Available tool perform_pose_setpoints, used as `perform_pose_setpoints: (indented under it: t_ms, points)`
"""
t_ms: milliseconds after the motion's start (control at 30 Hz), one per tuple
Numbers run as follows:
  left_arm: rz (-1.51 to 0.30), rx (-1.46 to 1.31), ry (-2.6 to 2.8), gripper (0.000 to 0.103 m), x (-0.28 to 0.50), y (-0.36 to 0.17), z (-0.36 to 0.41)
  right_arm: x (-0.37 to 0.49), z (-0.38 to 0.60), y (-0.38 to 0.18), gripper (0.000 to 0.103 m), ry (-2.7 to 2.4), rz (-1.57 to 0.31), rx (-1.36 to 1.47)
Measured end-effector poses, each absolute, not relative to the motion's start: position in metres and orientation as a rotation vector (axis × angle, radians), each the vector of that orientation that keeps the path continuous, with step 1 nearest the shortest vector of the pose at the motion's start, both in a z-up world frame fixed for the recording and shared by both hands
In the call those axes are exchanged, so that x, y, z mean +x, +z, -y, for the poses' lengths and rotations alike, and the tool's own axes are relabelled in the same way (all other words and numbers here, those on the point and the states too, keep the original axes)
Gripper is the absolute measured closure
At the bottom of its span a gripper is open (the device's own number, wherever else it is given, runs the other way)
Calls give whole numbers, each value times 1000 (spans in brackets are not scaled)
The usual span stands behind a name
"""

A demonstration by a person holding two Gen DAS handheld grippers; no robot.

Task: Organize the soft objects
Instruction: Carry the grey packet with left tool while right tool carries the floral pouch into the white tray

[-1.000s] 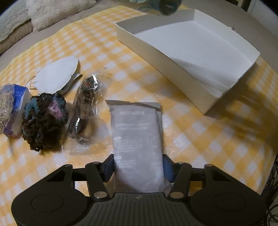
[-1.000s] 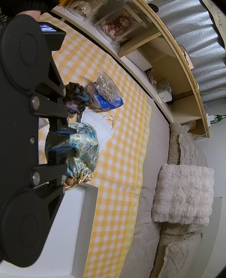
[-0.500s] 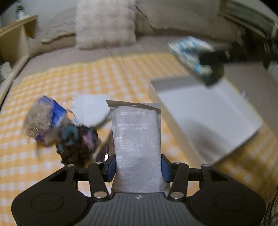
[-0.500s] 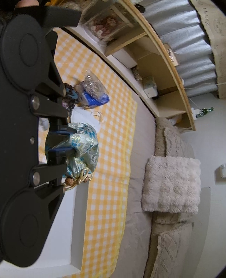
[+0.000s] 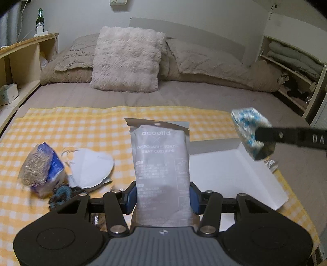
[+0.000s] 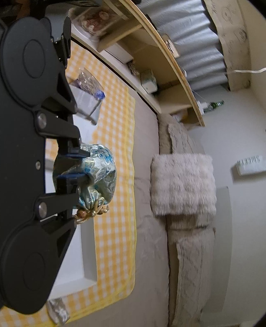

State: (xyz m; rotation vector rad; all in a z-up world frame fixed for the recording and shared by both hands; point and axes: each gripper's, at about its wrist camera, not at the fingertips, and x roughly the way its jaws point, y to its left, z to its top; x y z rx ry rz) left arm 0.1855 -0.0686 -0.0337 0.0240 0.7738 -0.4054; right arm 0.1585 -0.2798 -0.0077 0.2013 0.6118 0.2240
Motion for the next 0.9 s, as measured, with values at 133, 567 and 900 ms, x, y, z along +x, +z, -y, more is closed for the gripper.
perform_pose_setpoints:
  t_ms: [133,567,900]
  points:
    - [-770,5,-419,51,188,-32,87,150,305,-13,87,165,-617,222]
    - [-886,-64,-476,51,204,-62,145,133,366,-39,87,48,-684,265]
    - [-1050,-102,-458,51,223,-109,176,137,382,-60,87,19,-763,242]
